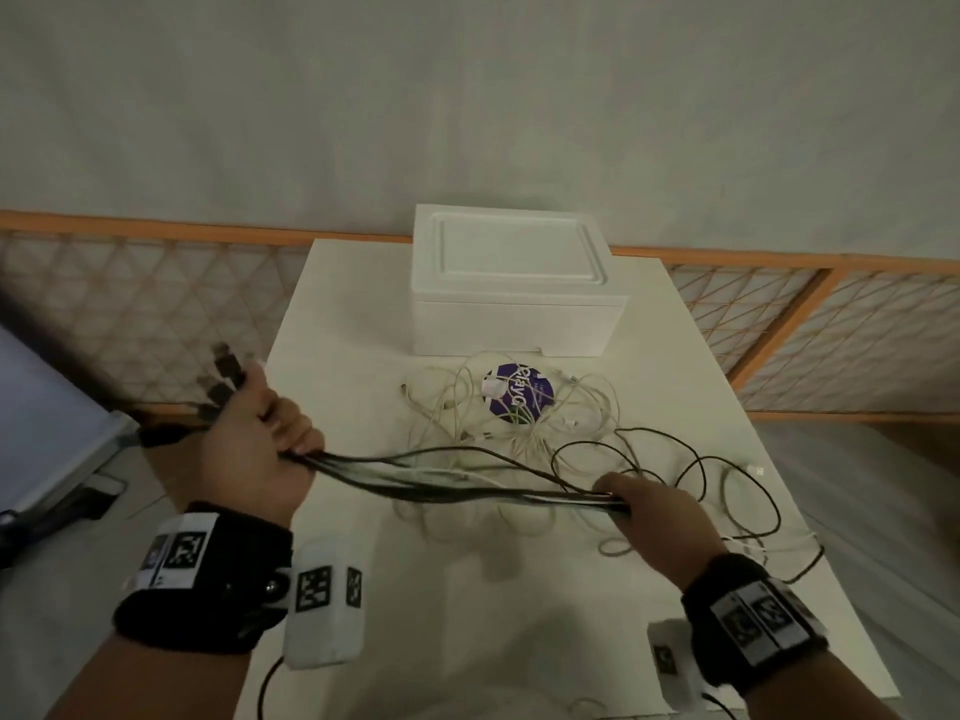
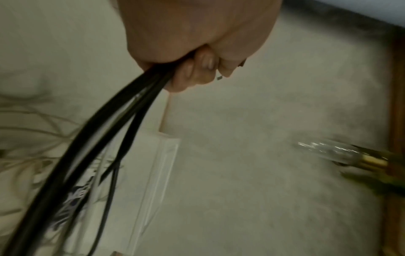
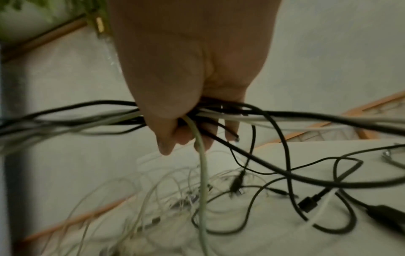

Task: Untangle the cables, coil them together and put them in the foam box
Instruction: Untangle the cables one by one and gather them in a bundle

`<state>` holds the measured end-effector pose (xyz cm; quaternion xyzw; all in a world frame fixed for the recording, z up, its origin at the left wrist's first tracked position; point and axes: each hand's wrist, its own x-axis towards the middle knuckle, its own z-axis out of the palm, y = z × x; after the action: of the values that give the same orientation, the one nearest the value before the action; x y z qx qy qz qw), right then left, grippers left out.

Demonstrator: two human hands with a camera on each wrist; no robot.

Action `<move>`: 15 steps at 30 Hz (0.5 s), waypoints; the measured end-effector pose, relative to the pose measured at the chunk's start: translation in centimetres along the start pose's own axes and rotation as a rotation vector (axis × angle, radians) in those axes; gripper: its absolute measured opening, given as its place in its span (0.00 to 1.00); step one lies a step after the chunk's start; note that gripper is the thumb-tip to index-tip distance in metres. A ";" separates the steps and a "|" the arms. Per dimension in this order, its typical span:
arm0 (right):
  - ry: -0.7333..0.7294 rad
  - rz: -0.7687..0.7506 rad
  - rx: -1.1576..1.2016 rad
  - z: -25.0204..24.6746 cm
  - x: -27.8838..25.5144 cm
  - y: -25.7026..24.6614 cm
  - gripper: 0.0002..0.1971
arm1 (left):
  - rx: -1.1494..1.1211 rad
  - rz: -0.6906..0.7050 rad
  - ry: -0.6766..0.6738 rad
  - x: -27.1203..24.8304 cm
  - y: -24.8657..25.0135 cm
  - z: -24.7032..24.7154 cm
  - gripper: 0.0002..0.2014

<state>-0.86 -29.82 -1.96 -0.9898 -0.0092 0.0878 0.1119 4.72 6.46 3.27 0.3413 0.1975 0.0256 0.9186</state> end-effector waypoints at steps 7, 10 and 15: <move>0.546 -0.202 -0.029 -4.7 -0.6 3.0 0.05 | 0.012 -0.158 0.069 0.1 -3.9 -1.2 0.26; 0.356 -0.191 -0.112 -4.9 -0.7 4.2 0.07 | 0.045 -0.180 0.131 0.4 -5.9 -1.4 0.23; -0.278 0.020 -0.119 -1.1 0.5 7.4 0.19 | 0.131 -0.213 0.283 -0.2 -11.1 -2.2 0.21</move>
<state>-0.22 -37.22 -2.59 -0.9730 -0.0200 0.2244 0.0496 2.74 -0.71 -5.26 0.3703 0.3609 -0.0368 0.8551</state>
